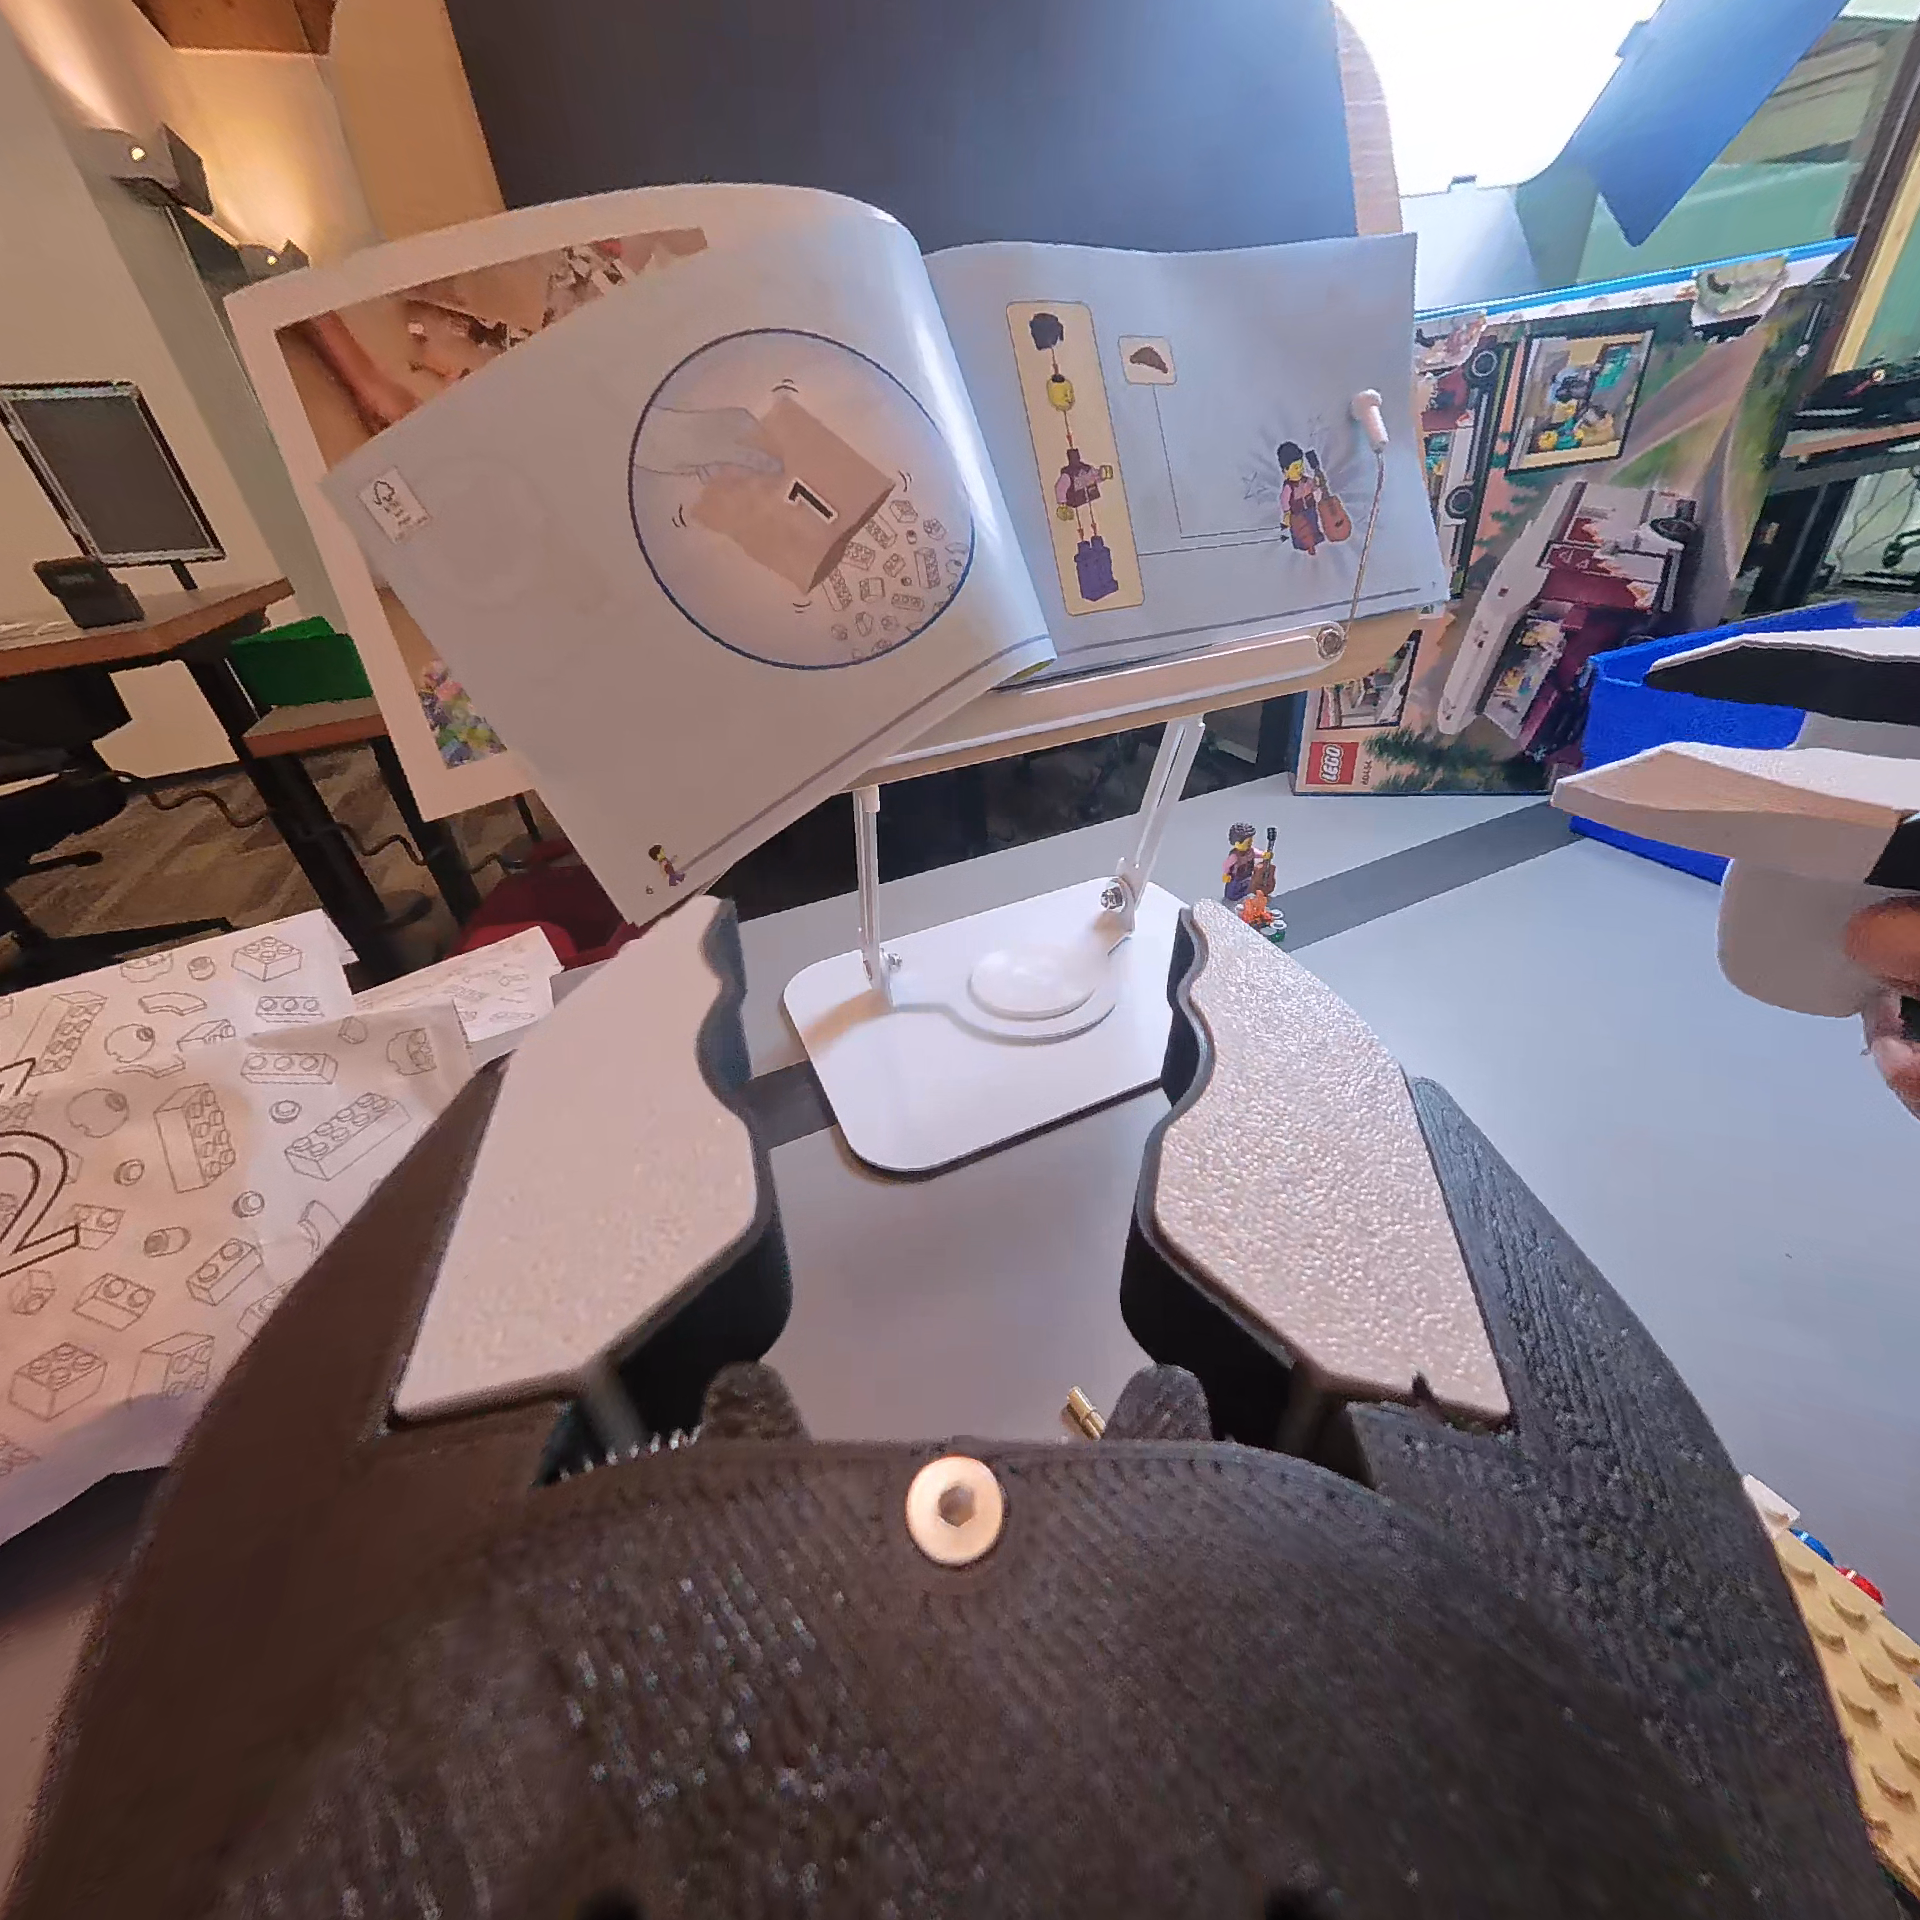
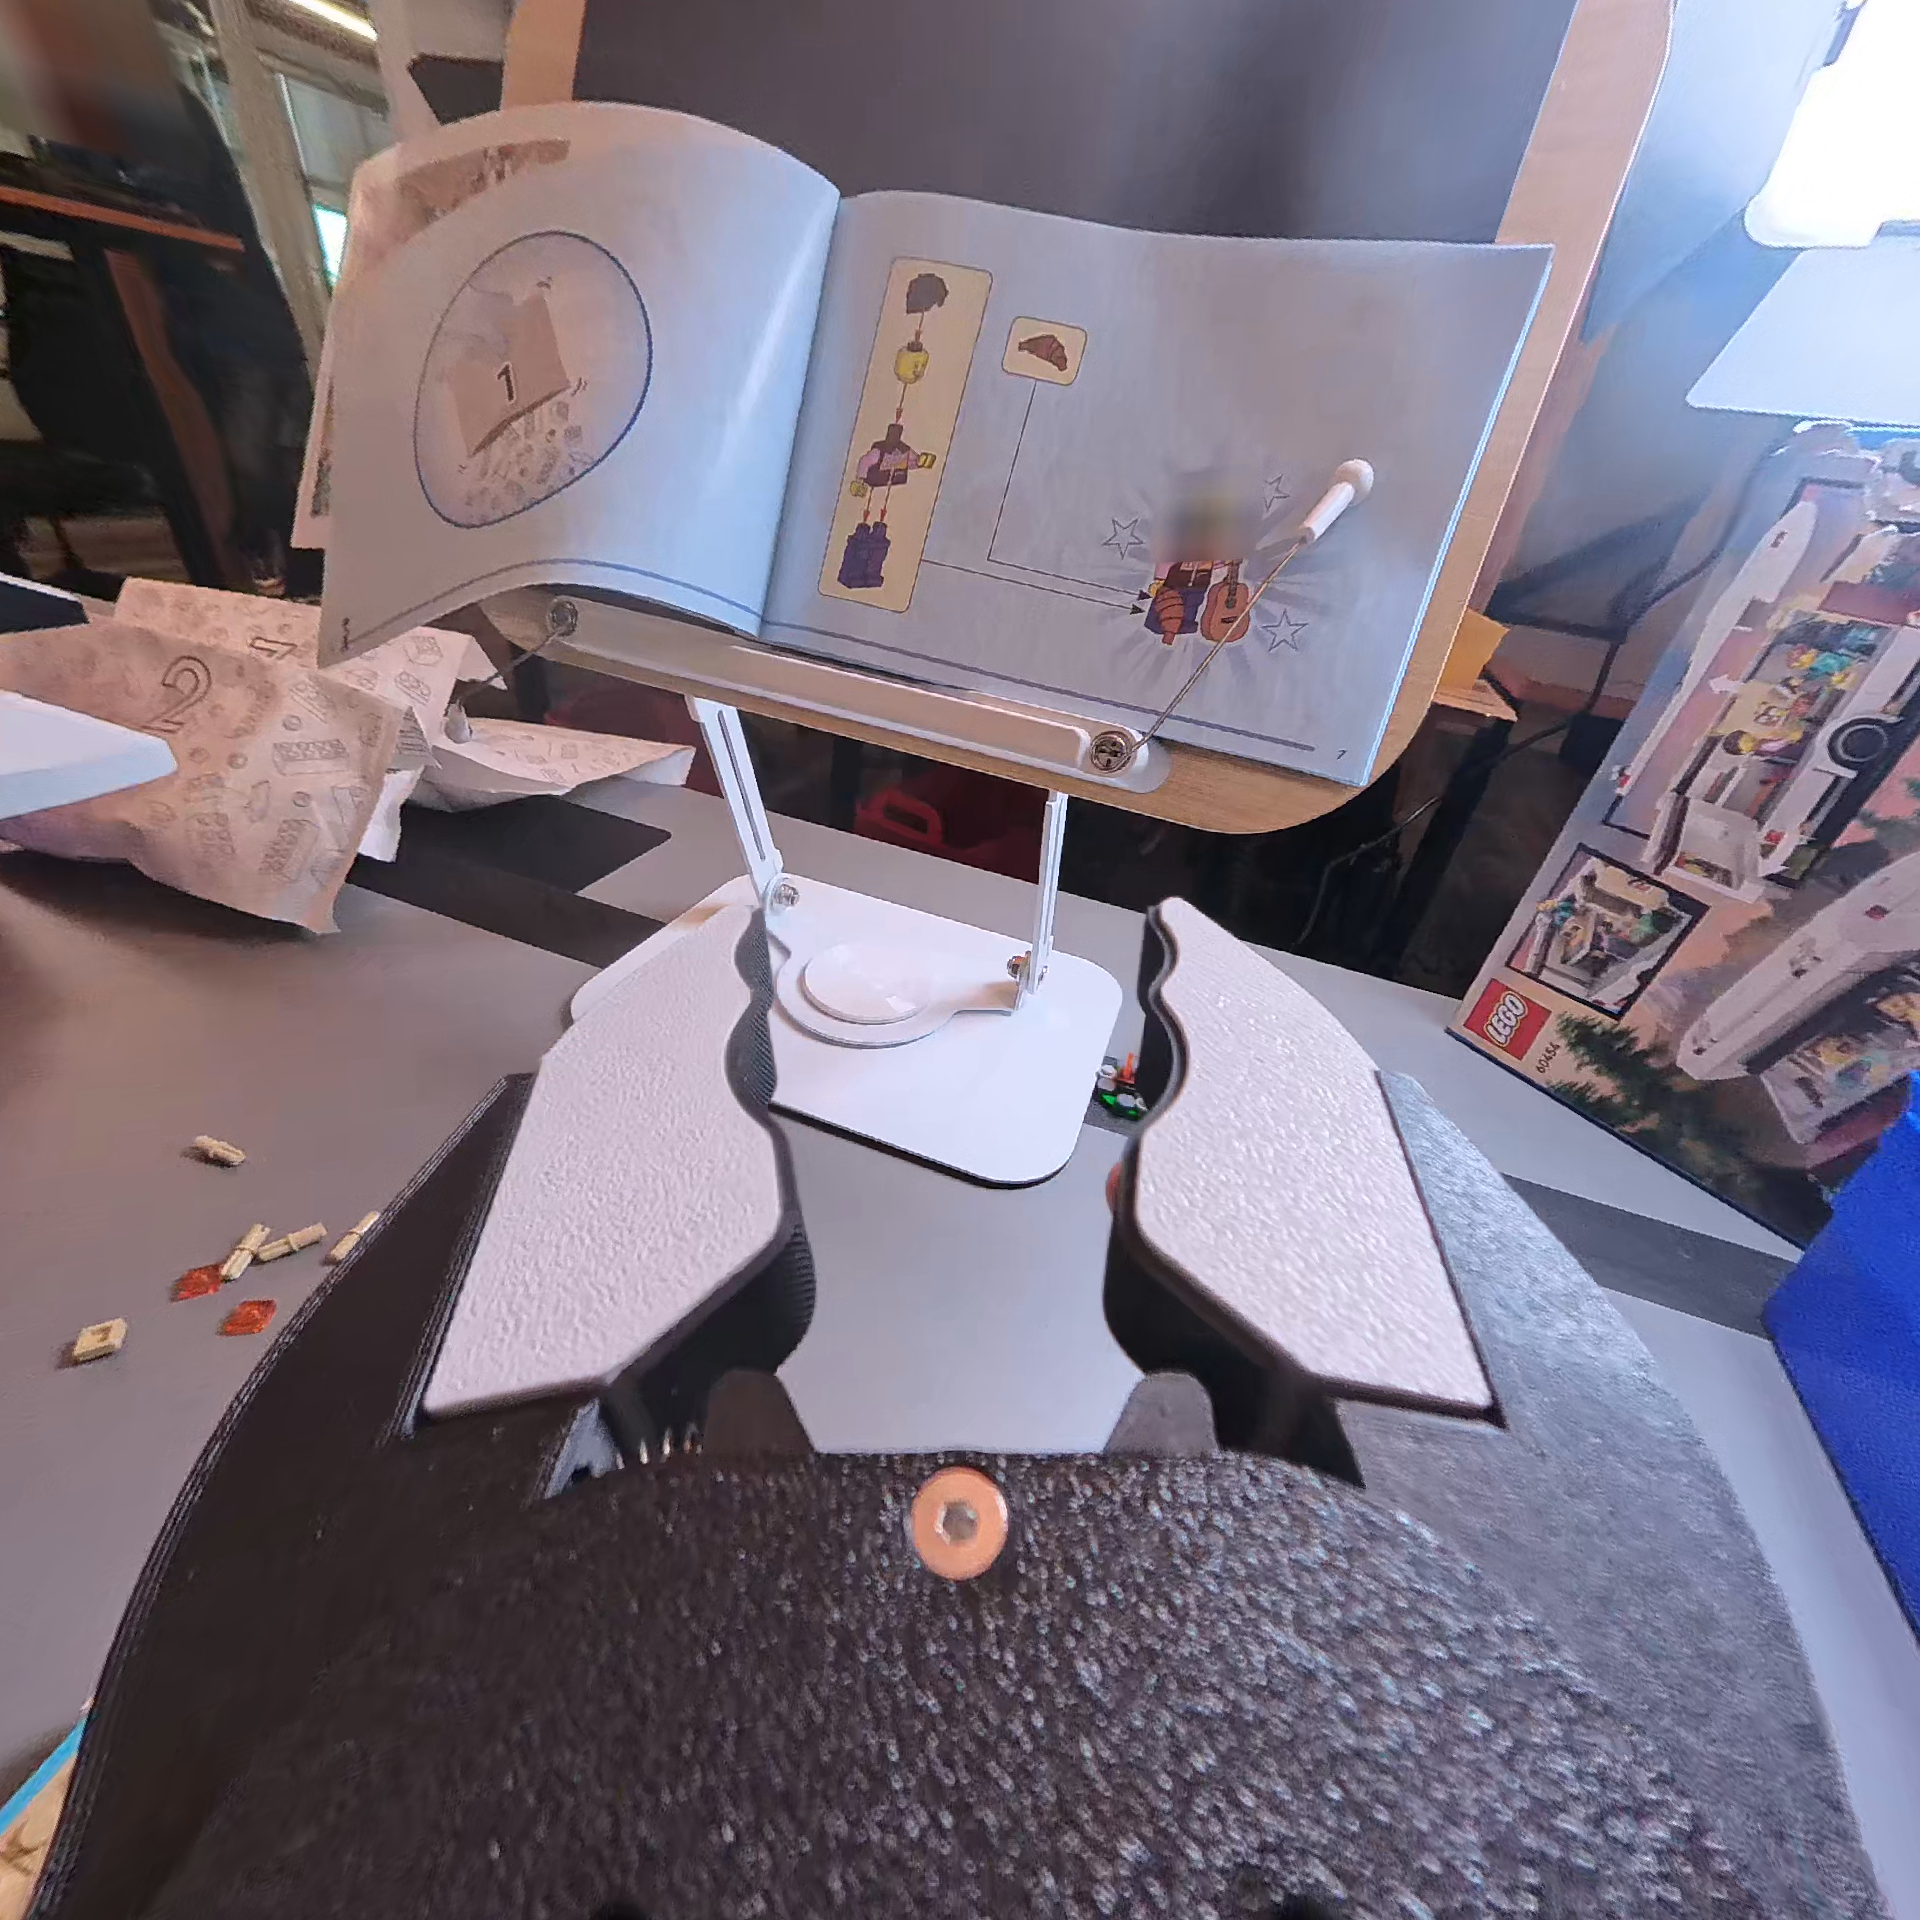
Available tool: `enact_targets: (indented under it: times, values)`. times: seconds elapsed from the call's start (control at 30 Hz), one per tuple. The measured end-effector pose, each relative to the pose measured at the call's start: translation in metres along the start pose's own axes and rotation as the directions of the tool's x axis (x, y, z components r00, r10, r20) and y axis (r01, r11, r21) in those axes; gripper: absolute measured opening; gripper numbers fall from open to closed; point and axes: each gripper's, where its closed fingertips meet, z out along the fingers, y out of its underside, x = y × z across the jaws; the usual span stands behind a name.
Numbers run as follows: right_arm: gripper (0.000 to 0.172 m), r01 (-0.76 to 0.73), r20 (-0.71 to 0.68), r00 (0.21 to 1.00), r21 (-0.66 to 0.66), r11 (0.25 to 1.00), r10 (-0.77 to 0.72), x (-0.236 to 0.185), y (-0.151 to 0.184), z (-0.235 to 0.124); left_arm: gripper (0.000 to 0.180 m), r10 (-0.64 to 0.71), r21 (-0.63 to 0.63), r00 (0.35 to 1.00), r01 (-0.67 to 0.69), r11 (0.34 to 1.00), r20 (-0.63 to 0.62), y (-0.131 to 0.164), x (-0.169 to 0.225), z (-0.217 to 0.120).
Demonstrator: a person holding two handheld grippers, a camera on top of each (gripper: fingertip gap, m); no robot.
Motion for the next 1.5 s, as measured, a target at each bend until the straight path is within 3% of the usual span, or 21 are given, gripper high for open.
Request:
enact_targets:
  times: [0.2, 0.33, 0.37, 0.4, 0.43, 0.53, 0.63, 0.67, 0.73, 0.8, 0.97, 1.23, 1.5]
  values:
    - [0.072, 0.025, 0.012, 1.0, -0.001, 1.0, -0.025, -0.005, -0.004, -0.002, 0.077, 0.014, -0.01, 1.0, -0.015, 1.0, -0.011, 0.0, 0.0, -0.001]
    - [0.07, 0.031, 0.002, 1.0, 0.024, 0.999, -0.031, 0.003, -0.018, -0.008, 0.058, 0.054, 0.012, 0.998, -0.054, 0.998, -0.012, -0.014, -0.003, -0.006]
    - [0.064, 0.04, 0.008, 0.999, 0.017, 0.999, -0.04, 0.004, -0.019, -0.009, 0.033, 0.073, 0.033, 0.997, -0.072, 0.997, -0.035, -0.02, -0.001, -0.01]
    - [0.035, 0.058, 0.03, 0.998, 0.01, 0.998, -0.058, 0.004, -0.018, -0.012, 0.003, 0.099, 0.075, 0.993, -0.094, 0.993, -0.063, -0.028, 0.002, -0.016]
    - [0.0, 0.08, 0.048, 0.996, 0.014, 0.997, -0.081, 0.004, -0.018, -0.015, 0.0, 0.112, 0.108, 0.993, -0.107, 0.988, -0.042, -0.037, -0.002, -0.021]
    - [0.0, 0.15, 0.05, 0.987, 0.004, 0.989, -0.15, 0.012, -0.015, -0.032, 0.0, 0.184, 0.094, 0.982, -0.178, 0.979, -0.053, -0.043, -0.005, -0.036]
    - [0.0, 0.144, 0.077, 0.987, -0.031, 0.989, -0.142, 0.02, -0.007, -0.057, 0.002, 0.183, 0.048, 0.978, -0.179, 0.983, -0.104, -0.031, -0.003, -0.06]
    - [0.001, 0.137, 0.084, 0.988, -0.045, 0.99, -0.132, 0.022, -0.002, -0.066, 0.017, 0.162, 0.021, 0.979, -0.161, 0.987, -0.121, -0.023, -0.001, -0.069]
    - [0.021, 0.15, 0.093, 0.986, -0.103, 0.983, -0.141, 0.024, 0.016, -0.081, 0.047, 0.096, -0.049, 0.983, -0.105, 0.993, -0.159, -0.002, 0.007, -0.087]
    - [0.03, 0.157, 0.078, 0.986, -0.145, 0.977, -0.147, 0.028, 0.039, -0.088, 0.063, 0.061, -0.077, 0.983, -0.076, 0.994, -0.172, 0.014, 0.014, -0.103]
    - [0.043, 0.124, 0.106, 0.989, -0.274, 0.954, -0.098, 0.029, 0.087, -0.079, 0.065, 0.096, -0.115, 0.976, -0.12, 0.986, -0.195, 0.044, 0.022, -0.107]
    - [0.043, 0.181, 0.199, 0.972, -0.282, 0.942, -0.127, 0.031, 0.103, -0.046, 0.058, 0.12, -0.151, 0.963, -0.159, 0.976, -0.241, 0.069, 0.02, -0.103]
    - [0.042, 0.132, 0.237, 0.97, -0.293, 0.947, -0.062, 0.057, 0.109, 0.002, 0.055, 0.089, -0.18, 0.96, -0.14, 0.974, -0.265, 0.081, 0.019, -0.103]
